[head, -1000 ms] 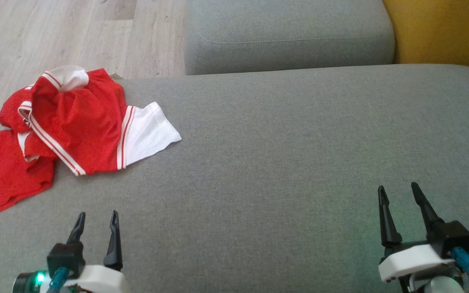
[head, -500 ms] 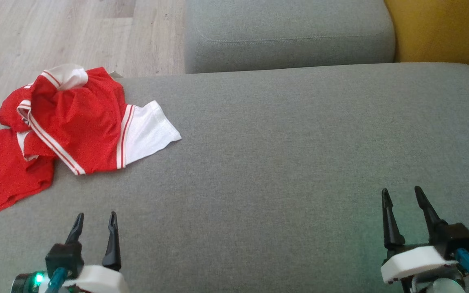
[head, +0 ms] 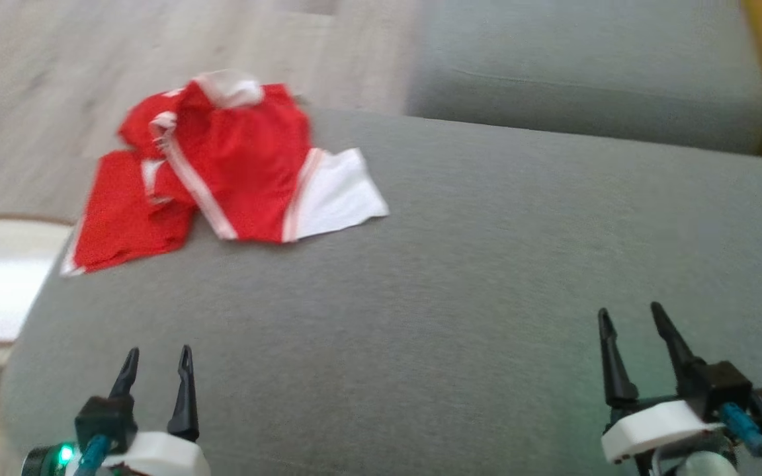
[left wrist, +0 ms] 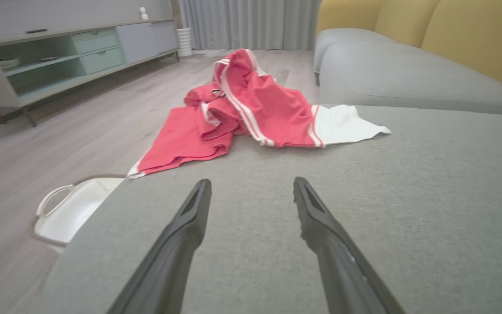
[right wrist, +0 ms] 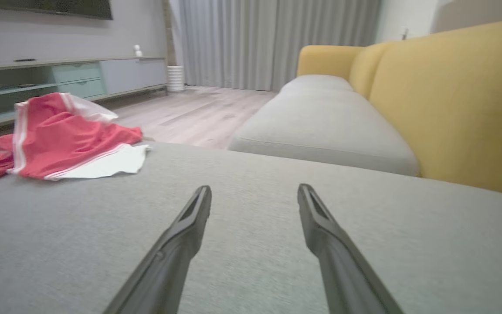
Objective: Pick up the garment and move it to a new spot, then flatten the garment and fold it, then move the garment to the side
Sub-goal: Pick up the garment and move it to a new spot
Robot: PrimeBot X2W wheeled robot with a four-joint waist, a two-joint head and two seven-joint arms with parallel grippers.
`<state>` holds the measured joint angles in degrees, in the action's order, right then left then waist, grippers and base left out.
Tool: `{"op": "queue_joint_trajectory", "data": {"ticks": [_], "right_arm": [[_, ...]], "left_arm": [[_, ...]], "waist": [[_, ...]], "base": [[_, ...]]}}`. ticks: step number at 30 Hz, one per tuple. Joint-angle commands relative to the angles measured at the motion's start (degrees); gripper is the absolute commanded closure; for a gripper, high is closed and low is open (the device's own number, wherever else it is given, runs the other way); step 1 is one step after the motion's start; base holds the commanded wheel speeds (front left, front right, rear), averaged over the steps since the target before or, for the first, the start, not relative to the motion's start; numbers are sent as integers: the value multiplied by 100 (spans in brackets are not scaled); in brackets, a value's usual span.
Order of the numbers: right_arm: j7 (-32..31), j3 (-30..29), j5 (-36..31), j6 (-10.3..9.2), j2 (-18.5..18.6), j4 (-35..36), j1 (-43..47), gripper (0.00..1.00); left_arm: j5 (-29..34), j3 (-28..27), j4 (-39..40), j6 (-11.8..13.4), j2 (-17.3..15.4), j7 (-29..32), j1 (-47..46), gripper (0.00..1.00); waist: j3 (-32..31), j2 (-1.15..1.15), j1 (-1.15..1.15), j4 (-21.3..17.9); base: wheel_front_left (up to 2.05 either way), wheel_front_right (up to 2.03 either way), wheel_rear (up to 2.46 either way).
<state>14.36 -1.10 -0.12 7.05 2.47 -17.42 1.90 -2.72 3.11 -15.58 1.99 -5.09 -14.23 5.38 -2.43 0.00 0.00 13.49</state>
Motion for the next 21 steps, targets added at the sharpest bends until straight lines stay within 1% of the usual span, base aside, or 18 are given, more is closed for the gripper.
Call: {"op": "queue_joint_trajectory", "data": {"ticks": [1, 4, 7, 10, 13, 14, 15, 16, 21], "right_arm": [[63, 235, 57, 44, 44, 173, -264, 0], [63, 428, 97, 44, 43, 168, -406, 0], [63, 532, 106, 44, 43, 155, -486, 0], [63, 641, 102, 44, 42, 157, -566, 0], [63, 719, 58, 44, 46, 194, -657, 0], [63, 731, 39, 44, 70, 211, -700, 0], [63, 764, -2, 44, 154, 267, -822, 0], [63, 775, -23, 44, 207, 304, -889, 0], [63, 858, -125, 44, 557, 553, -1289, 0]], "left_arm": [[-82, -221, 134, 23, -22, -77, -177, 0], [-142, -301, 156, 19, -21, -77, -84, 0], [-176, -335, 205, -3, -18, -77, -71, 0], [-260, -399, 314, -50, -13, -77, -178, 0], [-352, -444, 467, -155, -69, -77, -489, 0], [-390, -452, 497, -203, -103, -70, -647, 0], [-466, -489, 542, -313, -236, 35, -1072, 0], [-511, -507, 544, -374, -308, 121, -1330, 0], [-576, -485, 386, -573, -706, 805, -2822, 0]], "waist": [[-20, 0, 0, 633], [23, 0, 0, 822], [72, 0, 0, 869], [184, 0, 0, 843], [459, 0, 0, 729], [585, 0, 0, 681], [891, 0, 0, 580], [1036, 0, 0, 538], [1950, 0, 0, 368]], "base": [[0, 0, 0], [0, 0, 0], [0, 0, 0], [0, 0, 0], [0, 0, 0], [0, 0, 0], [0, 0, 0], [0, 0, 0], [0, 0, 0]]}}
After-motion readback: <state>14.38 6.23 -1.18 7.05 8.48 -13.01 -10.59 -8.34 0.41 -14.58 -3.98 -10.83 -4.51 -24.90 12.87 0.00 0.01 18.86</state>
